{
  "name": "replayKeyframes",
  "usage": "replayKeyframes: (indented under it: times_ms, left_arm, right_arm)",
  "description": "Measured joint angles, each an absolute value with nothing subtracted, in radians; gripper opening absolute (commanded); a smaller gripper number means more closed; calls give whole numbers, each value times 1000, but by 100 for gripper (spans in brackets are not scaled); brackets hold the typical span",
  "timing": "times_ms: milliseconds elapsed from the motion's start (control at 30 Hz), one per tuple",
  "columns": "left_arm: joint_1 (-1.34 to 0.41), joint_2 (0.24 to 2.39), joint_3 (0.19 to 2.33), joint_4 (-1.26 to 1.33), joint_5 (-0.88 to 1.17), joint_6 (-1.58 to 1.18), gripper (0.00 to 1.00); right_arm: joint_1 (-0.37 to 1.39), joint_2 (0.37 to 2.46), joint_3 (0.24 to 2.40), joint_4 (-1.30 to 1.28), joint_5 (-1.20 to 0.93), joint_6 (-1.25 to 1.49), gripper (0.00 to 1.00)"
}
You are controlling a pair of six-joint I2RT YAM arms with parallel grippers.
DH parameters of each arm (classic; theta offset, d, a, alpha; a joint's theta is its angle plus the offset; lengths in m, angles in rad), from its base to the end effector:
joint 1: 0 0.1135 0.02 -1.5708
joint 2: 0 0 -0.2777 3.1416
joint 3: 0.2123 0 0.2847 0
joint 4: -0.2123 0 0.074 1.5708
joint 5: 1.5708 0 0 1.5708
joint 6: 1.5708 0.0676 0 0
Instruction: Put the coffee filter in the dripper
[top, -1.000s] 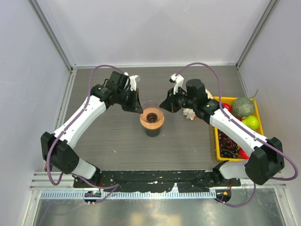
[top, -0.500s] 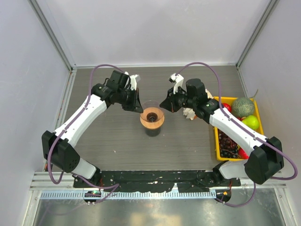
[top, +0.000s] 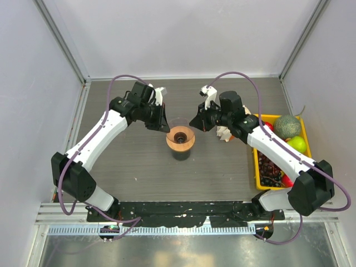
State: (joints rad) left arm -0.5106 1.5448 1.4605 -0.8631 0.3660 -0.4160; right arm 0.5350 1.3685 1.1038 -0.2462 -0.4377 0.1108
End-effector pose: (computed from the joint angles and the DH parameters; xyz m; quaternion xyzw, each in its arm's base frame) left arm 0.3155 -0.2045 0.3161 0.1000 0.9322 -0.2897 0.1924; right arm 0.3007 0.2115 0.3045 -0.2846 0.8003 0.3342 0.4085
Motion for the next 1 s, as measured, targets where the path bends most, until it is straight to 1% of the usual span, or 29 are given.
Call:
replayKeyframes:
  times_ms: [167, 533, 667, 733, 867, 1000]
  left_arm:
    - [-511, 1545, 1468, -871, 366, -413, 13]
    - [-513, 1549, 1483, -886, 368, -411, 14]
    - [-513, 1549, 1483, -887, 367, -411, 15]
    - [-513, 1549, 1485, -888, 367, -411, 17]
    - [-517, 1560, 1485, -879, 367, -409, 21]
    - [-530, 1593, 1484, -870, 366, -406, 30]
  right_arm:
    - [535, 1375, 1114, -258, -438, 111, 5]
    - [535, 1384, 1137, -276, -431, 110, 10]
    - [535, 1388, 1148, -289, -435, 110, 18]
    - [535, 1388, 1151, -289, -437, 106, 20]
    - [541, 1404, 1152, -291, -450, 104, 20]
    - [541, 1406, 1153, -287, -453, 103, 24]
